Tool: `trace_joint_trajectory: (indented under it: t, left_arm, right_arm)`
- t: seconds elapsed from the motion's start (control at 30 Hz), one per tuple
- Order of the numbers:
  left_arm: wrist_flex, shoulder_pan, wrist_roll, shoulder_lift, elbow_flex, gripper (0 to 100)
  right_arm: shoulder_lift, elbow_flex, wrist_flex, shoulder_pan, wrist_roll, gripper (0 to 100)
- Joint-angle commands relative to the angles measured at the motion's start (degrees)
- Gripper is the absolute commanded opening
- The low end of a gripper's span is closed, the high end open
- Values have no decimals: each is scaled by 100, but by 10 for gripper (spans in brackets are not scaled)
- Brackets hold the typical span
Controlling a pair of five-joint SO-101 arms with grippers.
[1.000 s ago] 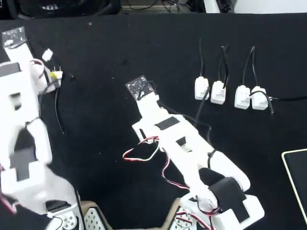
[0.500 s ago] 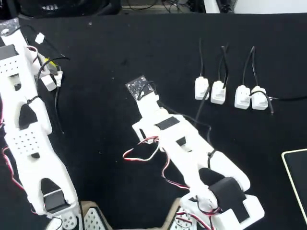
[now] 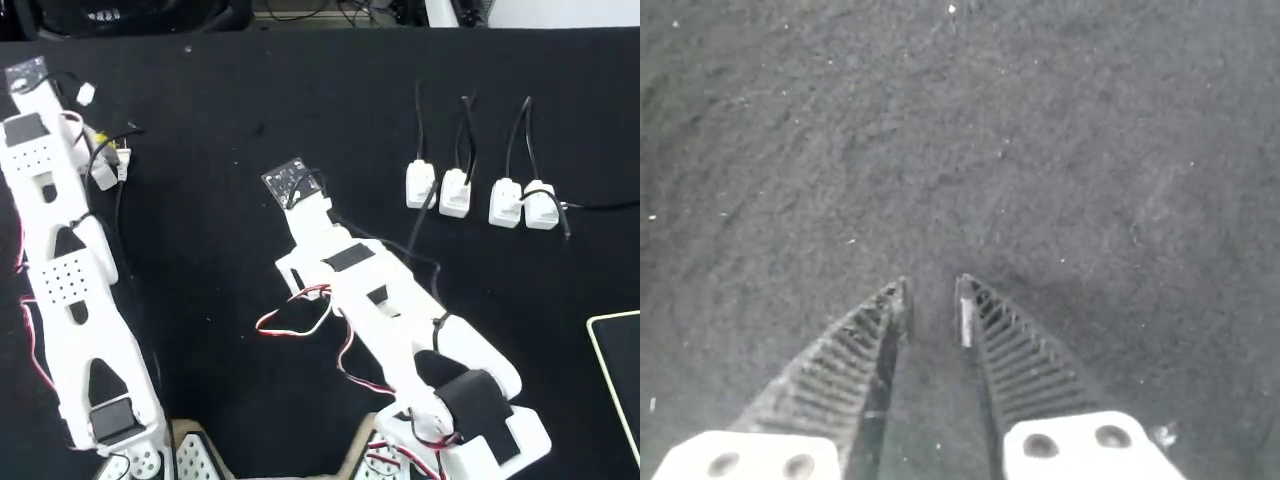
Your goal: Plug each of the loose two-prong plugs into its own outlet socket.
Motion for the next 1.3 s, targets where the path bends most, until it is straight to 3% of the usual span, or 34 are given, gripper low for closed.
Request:
trace_joint_trajectory:
  t: [0.0, 0.1, 0.2, 0.5, 0.87, 1.07, 1.27]
  left_arm:
    - [158, -347, 70, 237, -884, 168]
    - [396, -532, 79, 448, -1191, 17]
    - [492, -664, 149, 484, -1138, 71]
    - [1363, -734, 466, 466, -1165, 30]
    - [1433, -549, 510, 299, -998, 29]
    - [1424, -268, 519, -1512, 1341, 29]
    - [1398, 629, 475, -4211, 4391, 29]
  right_arm:
    - [40, -40, -141, -79, 44, 64]
    - [40, -48, -158, -79, 44, 64]
    - [48, -48, -158, -79, 44, 64]
    - [48, -48, -158, -79, 44, 64]
    - [40, -48, -176, -62, 53, 64]
    - [13, -40, -334, -53, 53, 64]
    - [4, -40, -334, -35, 44, 64]
